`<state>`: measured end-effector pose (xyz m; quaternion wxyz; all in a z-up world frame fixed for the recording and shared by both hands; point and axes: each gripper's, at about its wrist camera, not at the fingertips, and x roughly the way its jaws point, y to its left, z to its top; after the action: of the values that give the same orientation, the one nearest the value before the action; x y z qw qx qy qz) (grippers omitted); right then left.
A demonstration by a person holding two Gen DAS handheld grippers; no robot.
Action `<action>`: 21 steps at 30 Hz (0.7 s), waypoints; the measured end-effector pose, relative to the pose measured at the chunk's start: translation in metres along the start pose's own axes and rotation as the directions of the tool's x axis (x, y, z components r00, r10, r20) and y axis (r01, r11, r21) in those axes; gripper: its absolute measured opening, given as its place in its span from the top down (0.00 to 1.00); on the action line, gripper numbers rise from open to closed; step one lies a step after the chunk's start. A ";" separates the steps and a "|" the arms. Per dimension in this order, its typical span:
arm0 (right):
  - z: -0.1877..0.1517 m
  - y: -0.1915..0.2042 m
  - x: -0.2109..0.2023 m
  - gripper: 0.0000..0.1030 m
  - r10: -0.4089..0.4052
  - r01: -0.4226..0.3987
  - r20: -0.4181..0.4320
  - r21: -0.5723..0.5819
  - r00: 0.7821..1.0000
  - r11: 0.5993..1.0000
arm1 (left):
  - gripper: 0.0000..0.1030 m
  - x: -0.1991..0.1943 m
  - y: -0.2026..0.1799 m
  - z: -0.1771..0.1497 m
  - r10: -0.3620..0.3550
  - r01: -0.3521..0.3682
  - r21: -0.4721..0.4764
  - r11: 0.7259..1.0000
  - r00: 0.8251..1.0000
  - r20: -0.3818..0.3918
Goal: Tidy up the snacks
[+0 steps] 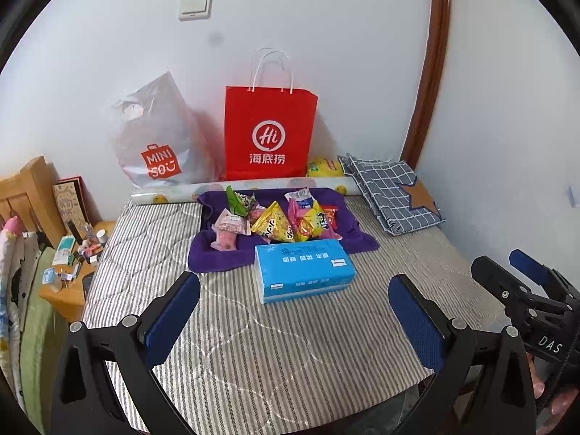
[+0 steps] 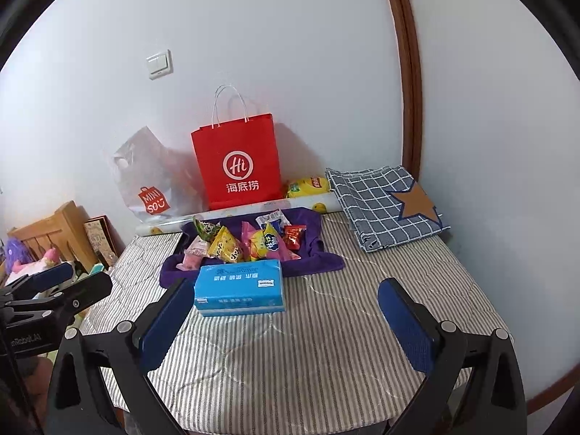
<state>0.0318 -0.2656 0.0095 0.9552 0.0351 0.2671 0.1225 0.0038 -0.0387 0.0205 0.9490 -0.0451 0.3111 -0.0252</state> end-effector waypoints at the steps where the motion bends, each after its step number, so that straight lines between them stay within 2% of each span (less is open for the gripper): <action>1: 0.000 0.000 -0.001 0.01 -0.003 0.003 0.002 -0.002 1.000 1.000 | 0.01 -0.001 -0.001 0.000 0.003 -0.003 0.004 1.000 1.000 0.002; 21: -0.002 0.006 -0.007 0.01 -0.004 0.004 0.012 -0.029 1.000 1.000 | 0.00 -0.009 0.001 -0.003 -0.003 0.003 -0.009 1.000 1.000 0.025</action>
<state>0.0235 -0.2619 0.0126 0.9574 0.0213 0.2598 0.1243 -0.0053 -0.0372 0.0238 0.9525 -0.0500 0.2993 -0.0245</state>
